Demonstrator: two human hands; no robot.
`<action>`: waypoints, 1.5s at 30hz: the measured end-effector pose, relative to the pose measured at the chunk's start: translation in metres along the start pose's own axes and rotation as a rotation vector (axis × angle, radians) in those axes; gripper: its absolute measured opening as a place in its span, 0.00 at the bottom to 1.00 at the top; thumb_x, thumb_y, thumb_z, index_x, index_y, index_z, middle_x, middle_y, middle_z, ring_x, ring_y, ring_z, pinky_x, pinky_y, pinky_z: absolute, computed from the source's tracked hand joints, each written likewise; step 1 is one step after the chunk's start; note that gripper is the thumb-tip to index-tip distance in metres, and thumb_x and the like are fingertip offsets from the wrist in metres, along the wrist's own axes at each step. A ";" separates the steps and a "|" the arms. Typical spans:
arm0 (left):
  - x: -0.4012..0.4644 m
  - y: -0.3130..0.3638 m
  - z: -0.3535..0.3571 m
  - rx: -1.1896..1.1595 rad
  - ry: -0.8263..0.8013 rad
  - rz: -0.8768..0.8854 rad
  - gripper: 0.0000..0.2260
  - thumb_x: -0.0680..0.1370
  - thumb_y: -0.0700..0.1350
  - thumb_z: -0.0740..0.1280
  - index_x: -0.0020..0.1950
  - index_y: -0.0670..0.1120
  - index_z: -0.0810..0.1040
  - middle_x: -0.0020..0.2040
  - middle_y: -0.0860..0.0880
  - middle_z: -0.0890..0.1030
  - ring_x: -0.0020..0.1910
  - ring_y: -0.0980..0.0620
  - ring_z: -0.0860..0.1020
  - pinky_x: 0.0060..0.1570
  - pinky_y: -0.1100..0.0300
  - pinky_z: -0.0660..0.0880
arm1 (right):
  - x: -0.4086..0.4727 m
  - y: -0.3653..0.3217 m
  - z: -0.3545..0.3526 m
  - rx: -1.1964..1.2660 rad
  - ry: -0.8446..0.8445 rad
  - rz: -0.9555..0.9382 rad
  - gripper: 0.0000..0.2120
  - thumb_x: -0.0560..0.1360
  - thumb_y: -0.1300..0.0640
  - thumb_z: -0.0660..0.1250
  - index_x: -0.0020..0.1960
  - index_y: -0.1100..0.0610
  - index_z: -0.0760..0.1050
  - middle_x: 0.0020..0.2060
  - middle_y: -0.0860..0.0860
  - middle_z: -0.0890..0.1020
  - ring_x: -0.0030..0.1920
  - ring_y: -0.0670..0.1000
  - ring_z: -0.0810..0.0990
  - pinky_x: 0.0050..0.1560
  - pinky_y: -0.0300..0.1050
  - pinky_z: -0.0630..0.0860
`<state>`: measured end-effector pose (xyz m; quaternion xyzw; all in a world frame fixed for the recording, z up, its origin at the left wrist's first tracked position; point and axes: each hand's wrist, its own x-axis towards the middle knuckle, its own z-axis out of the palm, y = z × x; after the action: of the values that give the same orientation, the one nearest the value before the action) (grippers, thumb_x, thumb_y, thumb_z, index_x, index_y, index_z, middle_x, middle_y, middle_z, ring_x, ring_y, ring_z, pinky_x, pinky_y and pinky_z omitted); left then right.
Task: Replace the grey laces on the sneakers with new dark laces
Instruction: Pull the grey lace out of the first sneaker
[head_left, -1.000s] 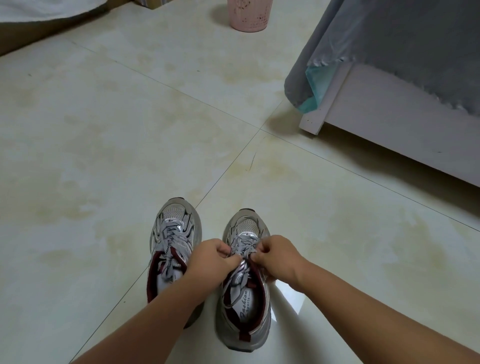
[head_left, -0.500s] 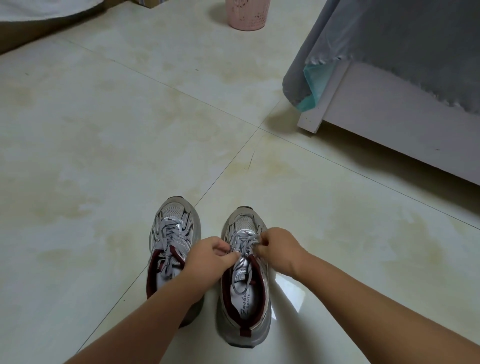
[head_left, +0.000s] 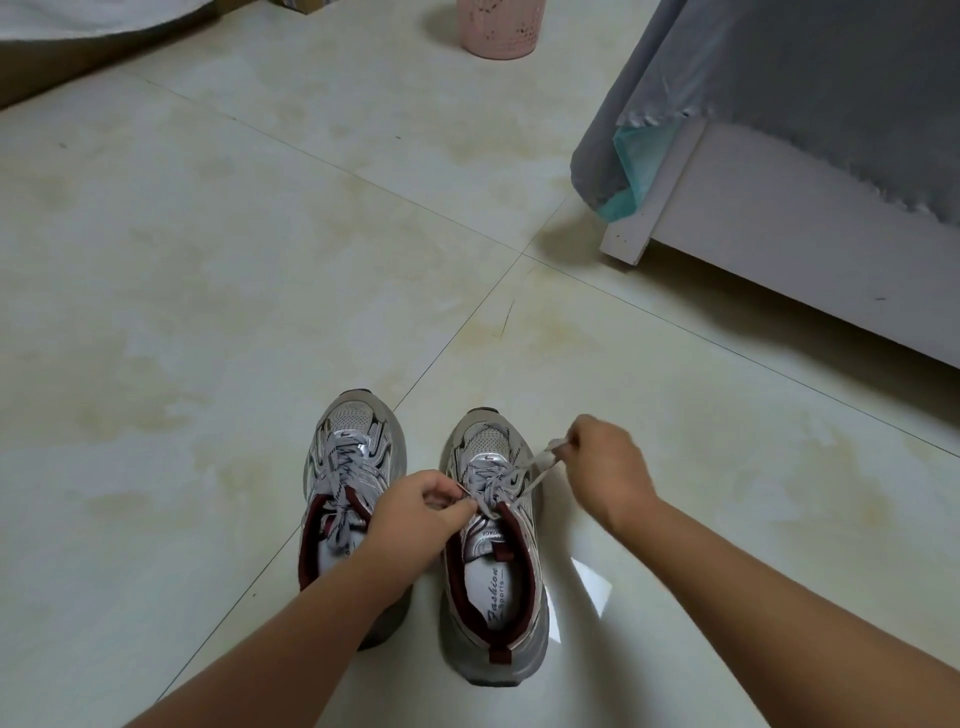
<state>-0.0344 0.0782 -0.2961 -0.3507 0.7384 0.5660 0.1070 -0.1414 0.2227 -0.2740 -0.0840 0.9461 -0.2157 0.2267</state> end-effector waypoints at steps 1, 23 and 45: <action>0.000 0.000 0.000 -0.002 0.003 -0.003 0.03 0.72 0.41 0.71 0.41 0.47 0.78 0.43 0.48 0.82 0.41 0.53 0.79 0.40 0.62 0.73 | 0.003 0.003 -0.003 0.064 0.024 0.029 0.07 0.78 0.54 0.61 0.43 0.57 0.71 0.46 0.57 0.79 0.45 0.58 0.76 0.43 0.44 0.68; -0.002 0.005 0.004 -0.025 0.053 -0.004 0.04 0.73 0.42 0.71 0.39 0.46 0.78 0.39 0.49 0.81 0.43 0.48 0.79 0.50 0.52 0.78 | -0.011 -0.010 0.024 0.413 -0.158 0.130 0.11 0.77 0.61 0.61 0.36 0.57 0.68 0.37 0.56 0.78 0.43 0.59 0.79 0.50 0.58 0.78; -0.026 0.004 -0.009 0.650 0.150 0.846 0.11 0.73 0.45 0.59 0.30 0.50 0.63 0.27 0.57 0.61 0.25 0.59 0.58 0.27 0.71 0.53 | -0.009 -0.008 -0.005 -0.178 -0.100 -0.225 0.30 0.75 0.65 0.56 0.75 0.52 0.55 0.67 0.55 0.67 0.67 0.56 0.64 0.64 0.47 0.64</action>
<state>-0.0159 0.0815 -0.2752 -0.0109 0.9580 0.2751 -0.0803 -0.1356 0.2202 -0.2628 -0.2198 0.9335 -0.1507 0.2398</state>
